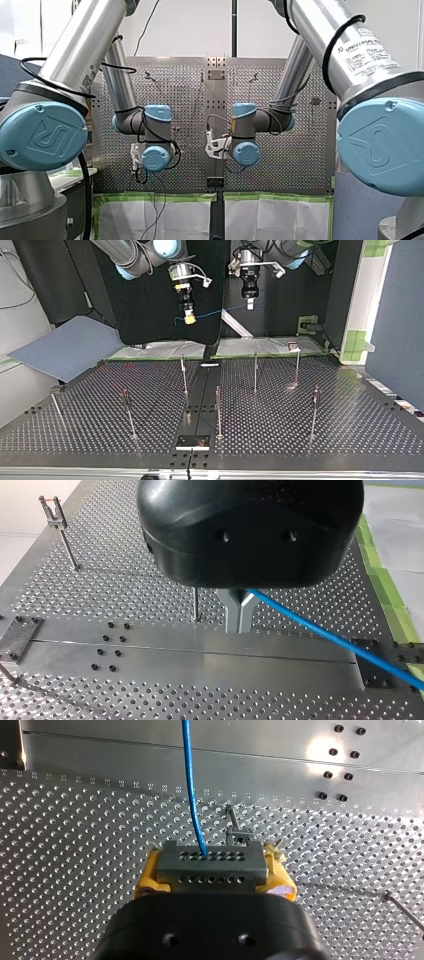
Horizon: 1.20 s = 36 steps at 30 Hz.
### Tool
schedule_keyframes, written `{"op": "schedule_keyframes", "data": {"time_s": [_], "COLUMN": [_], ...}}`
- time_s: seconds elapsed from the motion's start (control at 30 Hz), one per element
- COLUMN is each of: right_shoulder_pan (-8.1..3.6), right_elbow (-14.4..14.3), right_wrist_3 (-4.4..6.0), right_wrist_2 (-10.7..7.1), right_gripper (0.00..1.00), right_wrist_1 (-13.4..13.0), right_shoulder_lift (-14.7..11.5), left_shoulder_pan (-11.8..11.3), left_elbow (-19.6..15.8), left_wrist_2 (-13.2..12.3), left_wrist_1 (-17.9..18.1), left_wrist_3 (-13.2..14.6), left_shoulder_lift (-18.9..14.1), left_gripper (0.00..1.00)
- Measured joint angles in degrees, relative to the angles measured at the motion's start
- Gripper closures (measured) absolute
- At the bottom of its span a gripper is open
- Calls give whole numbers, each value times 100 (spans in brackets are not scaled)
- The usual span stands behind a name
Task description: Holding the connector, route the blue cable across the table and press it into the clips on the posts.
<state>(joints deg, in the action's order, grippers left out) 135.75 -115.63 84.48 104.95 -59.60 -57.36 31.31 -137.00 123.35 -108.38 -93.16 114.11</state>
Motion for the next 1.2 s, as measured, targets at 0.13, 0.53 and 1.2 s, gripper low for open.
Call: {"op": "schedule_keyframes", "data": {"time_s": [0.13,0.53,1.2], "right_shoulder_pan": [0,0,0], "right_elbow": [0,6,9], "right_wrist_3": [0,-1,0], "right_wrist_2": [0,0,0], "right_gripper": [100,100,100], "right_wrist_1": [0,0,0], "right_shoulder_lift": [0,2,0], "left_shoulder_pan": [0,-28,-44], "left_elbow": [0,40,61], "left_wrist_2": [0,0,0], "left_wrist_1": [0,-65,-219], "left_wrist_3": [0,9,18], "left_shoulder_lift": [0,58,123], "left_gripper": [100,100,100]}}
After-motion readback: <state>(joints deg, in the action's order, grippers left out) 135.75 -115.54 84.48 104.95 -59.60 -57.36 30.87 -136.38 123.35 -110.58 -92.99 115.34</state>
